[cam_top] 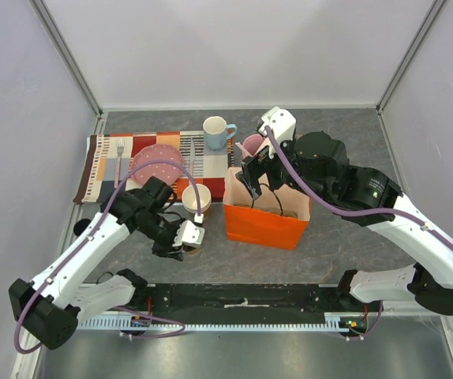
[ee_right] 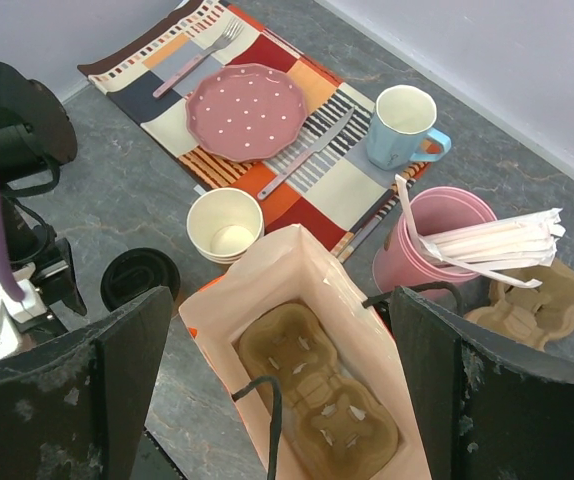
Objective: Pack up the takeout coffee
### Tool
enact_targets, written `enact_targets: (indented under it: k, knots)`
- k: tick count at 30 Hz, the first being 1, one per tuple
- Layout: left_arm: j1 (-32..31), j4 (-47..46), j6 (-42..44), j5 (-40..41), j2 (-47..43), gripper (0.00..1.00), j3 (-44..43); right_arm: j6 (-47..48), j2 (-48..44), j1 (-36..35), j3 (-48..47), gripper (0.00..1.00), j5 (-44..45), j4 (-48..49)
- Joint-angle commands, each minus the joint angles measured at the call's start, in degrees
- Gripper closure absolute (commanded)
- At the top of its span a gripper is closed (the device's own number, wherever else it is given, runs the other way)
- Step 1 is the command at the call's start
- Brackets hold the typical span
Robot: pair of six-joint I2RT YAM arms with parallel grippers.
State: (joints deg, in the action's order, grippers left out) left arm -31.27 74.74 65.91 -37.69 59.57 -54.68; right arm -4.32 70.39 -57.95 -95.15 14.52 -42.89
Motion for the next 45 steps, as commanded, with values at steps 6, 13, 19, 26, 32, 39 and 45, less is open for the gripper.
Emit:
enact_targets:
  k: [6, 13, 19, 26, 32, 39, 45]
  knots:
    - [-0.1, -10.0, -9.4, 5.6, -1.1, 0.54, 0.7, -0.1, 0.2, 0.0, -0.3, 0.02, -1.4, 0.9]
    - [-0.1, -9.4, -9.2, 4.6, -0.1, 0.54, 1.4, 0.2, 0.2, 0.0, -0.6, 0.02, -1.4, -0.1]
    - [-0.1, -11.9, -7.9, 8.6, 0.8, 0.59, 3.4, 0.5, 0.0, 0.1, -0.4, 0.02, -1.6, -0.3]
    - [-0.1, -11.4, -6.8, 8.6, 1.7, 0.72, 4.0, 0.6, 0.2, 0.1, -0.3, 0.02, -1.6, -0.3]
    - [-0.2, -10.0, -7.2, 6.4, 1.9, 0.86, 4.6, 0.4, -0.3, 0.2, 0.0, 0.02, -1.3, -0.4]
    - [-0.2, -9.8, -5.7, 7.4, 0.5, 0.76, 4.6, 0.3, -0.5, 0.3, 0.0, 0.02, -1.3, -0.4]
    - [-0.2, -10.7, -6.1, 8.0, 1.2, 0.74, 4.8, 0.1, -0.3, 0.2, 0.0, 0.02, -1.3, -0.4]
